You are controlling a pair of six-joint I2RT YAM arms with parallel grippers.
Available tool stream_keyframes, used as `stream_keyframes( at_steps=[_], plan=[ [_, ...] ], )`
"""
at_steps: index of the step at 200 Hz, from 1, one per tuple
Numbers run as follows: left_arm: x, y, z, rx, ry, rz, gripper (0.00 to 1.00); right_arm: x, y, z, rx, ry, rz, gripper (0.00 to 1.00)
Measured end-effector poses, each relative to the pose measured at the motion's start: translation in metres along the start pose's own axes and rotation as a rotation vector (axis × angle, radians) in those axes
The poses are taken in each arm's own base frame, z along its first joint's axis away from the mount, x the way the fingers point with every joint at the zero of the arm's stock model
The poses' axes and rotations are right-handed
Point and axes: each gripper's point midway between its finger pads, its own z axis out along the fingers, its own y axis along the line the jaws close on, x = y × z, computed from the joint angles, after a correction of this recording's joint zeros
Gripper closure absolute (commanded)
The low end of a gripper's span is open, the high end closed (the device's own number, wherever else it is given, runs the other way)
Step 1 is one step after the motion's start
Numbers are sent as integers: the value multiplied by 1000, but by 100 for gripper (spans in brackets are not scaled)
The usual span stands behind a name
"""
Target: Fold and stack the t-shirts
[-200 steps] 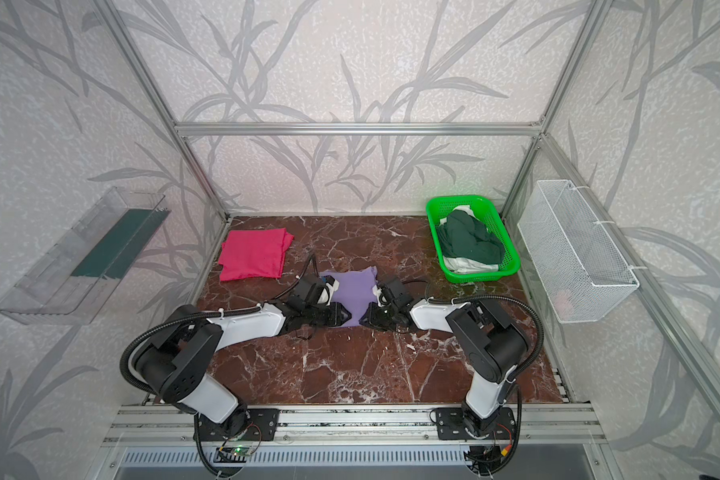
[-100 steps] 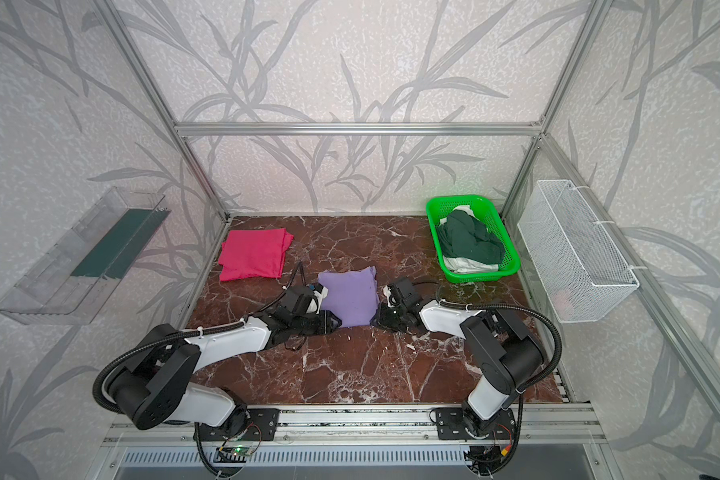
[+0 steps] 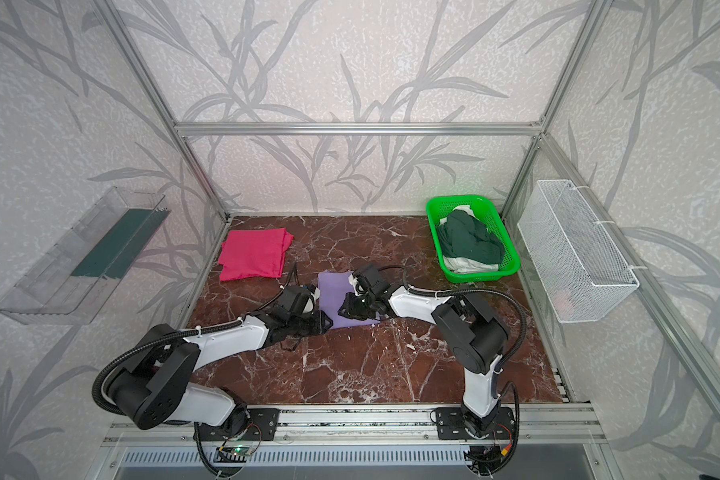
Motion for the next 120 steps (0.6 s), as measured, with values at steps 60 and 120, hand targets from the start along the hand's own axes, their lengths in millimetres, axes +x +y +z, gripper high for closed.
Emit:
stream_keyframes(
  at_steps=[60, 120],
  plan=[
    [7, 9, -6, -46, 23, 5, 66, -21, 15, 7, -19, 10, -9, 75],
    [10, 10, -5, -47, 32, 4, 66, -106, 68, 12, -105, -102, -99, 75]
  ],
)
